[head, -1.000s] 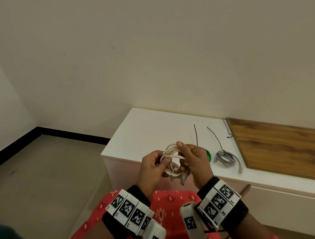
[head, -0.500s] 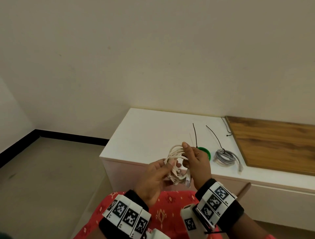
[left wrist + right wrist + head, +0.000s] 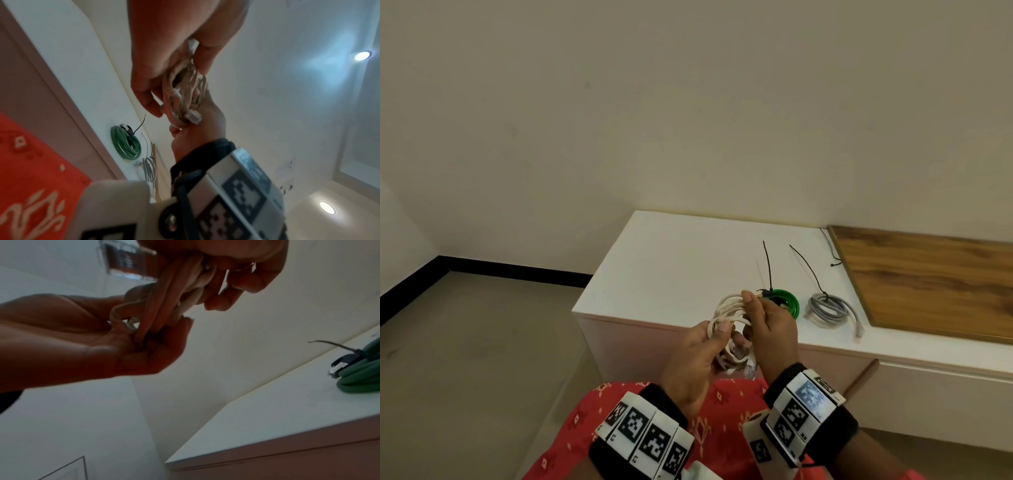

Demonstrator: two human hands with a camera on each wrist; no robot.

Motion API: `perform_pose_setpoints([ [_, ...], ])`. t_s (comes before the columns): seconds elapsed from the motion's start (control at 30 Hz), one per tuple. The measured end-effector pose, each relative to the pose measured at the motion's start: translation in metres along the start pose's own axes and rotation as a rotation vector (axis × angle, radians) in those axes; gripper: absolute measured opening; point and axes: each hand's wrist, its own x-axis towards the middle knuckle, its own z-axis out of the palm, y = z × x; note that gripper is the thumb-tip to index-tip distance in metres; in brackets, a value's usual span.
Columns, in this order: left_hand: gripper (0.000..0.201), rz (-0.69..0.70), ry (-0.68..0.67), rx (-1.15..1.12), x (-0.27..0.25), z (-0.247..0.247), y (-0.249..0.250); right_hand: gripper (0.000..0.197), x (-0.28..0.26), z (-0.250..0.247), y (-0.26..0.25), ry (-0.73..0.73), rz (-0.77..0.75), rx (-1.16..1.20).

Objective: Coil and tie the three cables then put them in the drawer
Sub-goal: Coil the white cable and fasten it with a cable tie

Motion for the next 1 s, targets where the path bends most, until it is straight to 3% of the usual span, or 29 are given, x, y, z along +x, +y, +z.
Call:
perform_pose_setpoints([
  [0.1,0.050,-0.023,-0.042,-0.034,0.001,-0.002,0.001,0.047,0.002,-0.003,0.002,0.033,-0.031,-0.074],
  [0.27,0.049,-0.120,-0.098,-0.183,0.010,-0.007,0.001,0.059,0.006,-0.002,0.010,0.051,0.003,-0.084],
  [0.4,0.064,-0.205,-0.126,-0.249,0.011,-0.010,-0.001,0.048,0.007,-0.004,0.007,0.050,-0.045,-0.111],
  [0.63,0.030,-0.181,-0.137,-0.261,0.018,-0.016,-0.001,0.066,0.011,0.001,0.014,0.027,-0.019,-0.055],
  [0.8,0.029,-0.108,-0.049,-0.182,0.031,-0.009,-0.002,0.052,0.020,0.001,0.018,0.016,0.018,-0.014],
  [0.9,0.027,-0.081,-0.016,-0.111,0.041,-0.011,-0.002,0.046,0.025,-0.001,0.014,-0.058,0.043,0.075],
  [1.0,0.027,-0.067,0.003,-0.047,0.052,-0.015,0.003,0.044,0.034,-0.009,0.010,-0.254,0.131,0.213],
])
